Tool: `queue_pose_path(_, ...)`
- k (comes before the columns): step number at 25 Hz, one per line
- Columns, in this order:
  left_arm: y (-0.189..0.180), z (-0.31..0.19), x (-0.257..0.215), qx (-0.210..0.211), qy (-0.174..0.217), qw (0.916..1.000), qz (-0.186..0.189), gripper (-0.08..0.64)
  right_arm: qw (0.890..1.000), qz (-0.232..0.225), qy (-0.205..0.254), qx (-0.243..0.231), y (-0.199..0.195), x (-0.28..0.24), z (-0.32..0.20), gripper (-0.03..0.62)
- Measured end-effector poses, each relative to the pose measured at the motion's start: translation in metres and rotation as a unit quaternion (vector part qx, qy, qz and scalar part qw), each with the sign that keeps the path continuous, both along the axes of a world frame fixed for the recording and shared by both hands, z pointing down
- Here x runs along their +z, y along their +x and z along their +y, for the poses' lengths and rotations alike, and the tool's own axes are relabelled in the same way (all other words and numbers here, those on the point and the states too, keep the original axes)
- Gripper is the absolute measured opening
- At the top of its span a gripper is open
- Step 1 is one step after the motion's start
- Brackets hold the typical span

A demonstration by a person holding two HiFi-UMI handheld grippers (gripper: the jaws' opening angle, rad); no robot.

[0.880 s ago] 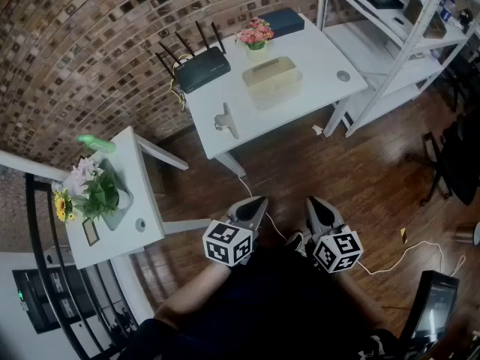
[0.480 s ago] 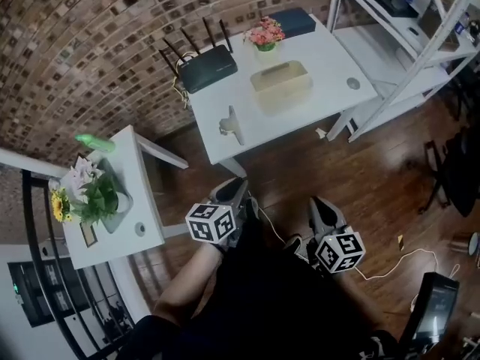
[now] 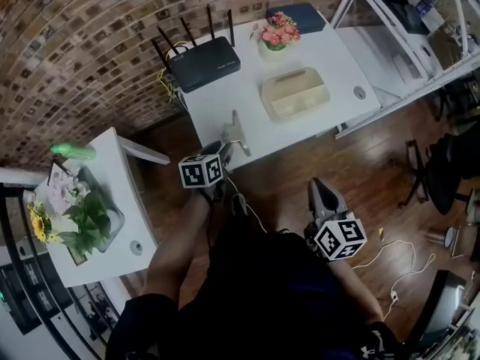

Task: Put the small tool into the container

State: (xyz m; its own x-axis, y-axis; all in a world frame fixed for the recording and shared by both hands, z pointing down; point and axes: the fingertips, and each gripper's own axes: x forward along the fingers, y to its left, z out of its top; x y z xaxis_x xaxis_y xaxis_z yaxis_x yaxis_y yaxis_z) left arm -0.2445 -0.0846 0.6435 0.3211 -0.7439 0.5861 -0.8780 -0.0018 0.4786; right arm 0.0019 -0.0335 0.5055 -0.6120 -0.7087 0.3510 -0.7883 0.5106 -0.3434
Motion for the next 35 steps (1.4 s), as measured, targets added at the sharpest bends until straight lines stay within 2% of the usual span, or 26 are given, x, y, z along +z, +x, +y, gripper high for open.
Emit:
queue_pose_path(5, -0.017, -0.030, 0.034, 0.008, -0.043, 0.9984, 0.034, 0.141, 1.000, 0.016, -0.005, 0.003, -0.021, 0.001, -0.015, 0.008)
queue_pose_path(11, -0.007, -0.037, 0.059, 0.032, -0.087, 0.9952, 0.031, 0.123, 1.000, 0.013, 0.006, -0.017, -0.028, 0.001, -0.034, 0.008)
queue_pose_path(14, -0.004, -0.038, 0.067, 0.016, -0.102, 0.9936, 0.047, 0.121, 1.000, 0.006, 0.019, -0.023, -0.021, -0.006, -0.045, 0.008)
queue_pose_path(18, -0.006, -0.040, 0.075, -0.018, -0.117, 0.9907, 0.067, 0.076, 1.000, -0.004, 0.028, -0.014, 0.000, -0.013, -0.056, 0.009)
queue_pose_path(22, -0.003, -0.044, 0.074, -0.034, -0.112, 0.9885, 0.095, 0.054, 1.000, -0.010, 0.023, -0.009, 0.018, -0.011, -0.064, 0.008)
queue_pose_path(25, 0.001, -0.044, 0.064, -0.033, -0.096, 0.9897, 0.100, 0.024, 1.000, -0.015, 0.016, -0.007, 0.027, -0.008, -0.069, 0.009)
queue_pose_path(31, 0.010, -0.040, 0.041, -0.021, -0.070, 0.9954, 0.061, 0.011, 1.000, -0.023, 0.014, -0.012, 0.033, -0.007, -0.077, 0.009)
queue_pose_path(35, 0.010, -0.041, 0.010, -0.023, -0.024, 0.9988, 0.035, 0.011, 0.999, -0.030, 0.013, -0.014, 0.034, -0.006, -0.081, 0.008)
